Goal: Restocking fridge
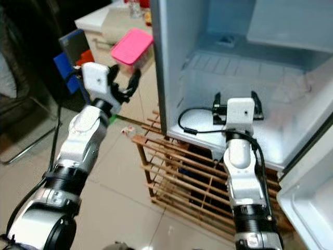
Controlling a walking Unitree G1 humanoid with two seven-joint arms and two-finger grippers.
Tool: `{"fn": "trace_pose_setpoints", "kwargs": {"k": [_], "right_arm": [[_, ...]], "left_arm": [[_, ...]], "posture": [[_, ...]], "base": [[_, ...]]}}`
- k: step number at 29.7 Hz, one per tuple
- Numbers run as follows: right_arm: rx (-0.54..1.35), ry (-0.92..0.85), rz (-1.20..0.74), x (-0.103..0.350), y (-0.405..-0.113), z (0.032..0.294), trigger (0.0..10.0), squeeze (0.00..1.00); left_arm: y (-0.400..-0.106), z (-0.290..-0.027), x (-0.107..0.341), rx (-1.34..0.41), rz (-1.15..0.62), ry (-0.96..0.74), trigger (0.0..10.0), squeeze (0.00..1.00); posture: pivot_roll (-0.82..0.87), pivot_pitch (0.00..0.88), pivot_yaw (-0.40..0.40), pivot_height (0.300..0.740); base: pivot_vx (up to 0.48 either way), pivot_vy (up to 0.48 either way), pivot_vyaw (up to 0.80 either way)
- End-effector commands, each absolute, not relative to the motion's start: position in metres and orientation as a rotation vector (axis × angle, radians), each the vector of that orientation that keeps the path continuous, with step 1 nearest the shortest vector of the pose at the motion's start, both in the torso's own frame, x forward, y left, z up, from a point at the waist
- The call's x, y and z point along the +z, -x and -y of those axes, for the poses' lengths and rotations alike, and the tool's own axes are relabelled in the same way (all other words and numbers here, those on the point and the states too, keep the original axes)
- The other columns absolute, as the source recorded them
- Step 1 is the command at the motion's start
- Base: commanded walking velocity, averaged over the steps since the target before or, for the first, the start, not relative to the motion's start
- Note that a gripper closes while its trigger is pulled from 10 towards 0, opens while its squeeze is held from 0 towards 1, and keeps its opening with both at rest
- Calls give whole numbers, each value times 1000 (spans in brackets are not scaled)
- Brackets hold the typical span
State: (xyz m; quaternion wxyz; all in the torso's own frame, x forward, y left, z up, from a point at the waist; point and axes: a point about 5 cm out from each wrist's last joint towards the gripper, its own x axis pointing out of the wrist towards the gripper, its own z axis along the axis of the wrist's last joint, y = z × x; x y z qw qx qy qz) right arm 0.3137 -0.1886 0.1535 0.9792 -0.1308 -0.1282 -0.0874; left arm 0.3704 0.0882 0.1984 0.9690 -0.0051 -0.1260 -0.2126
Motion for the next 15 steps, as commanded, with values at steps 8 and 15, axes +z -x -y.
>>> {"fn": "trace_pose_setpoints", "kwargs": {"k": [8, 15], "right_arm": [[-237, 325, 166, 132, -276, 213, 10000, 0], [-235, 307, 172, 137, -270, 217, 10000, 0]], "left_arm": [[-347, -68, 199, -632, 321, -59, 10000, 0], [-324, -96, 174, -586, 295, 11, 10000, 0]], "posture": [[-149, 0, 127, 740], [-140, 0, 94, 740]], "base": [[0, 0, 0], [0, 0, -216]]}}
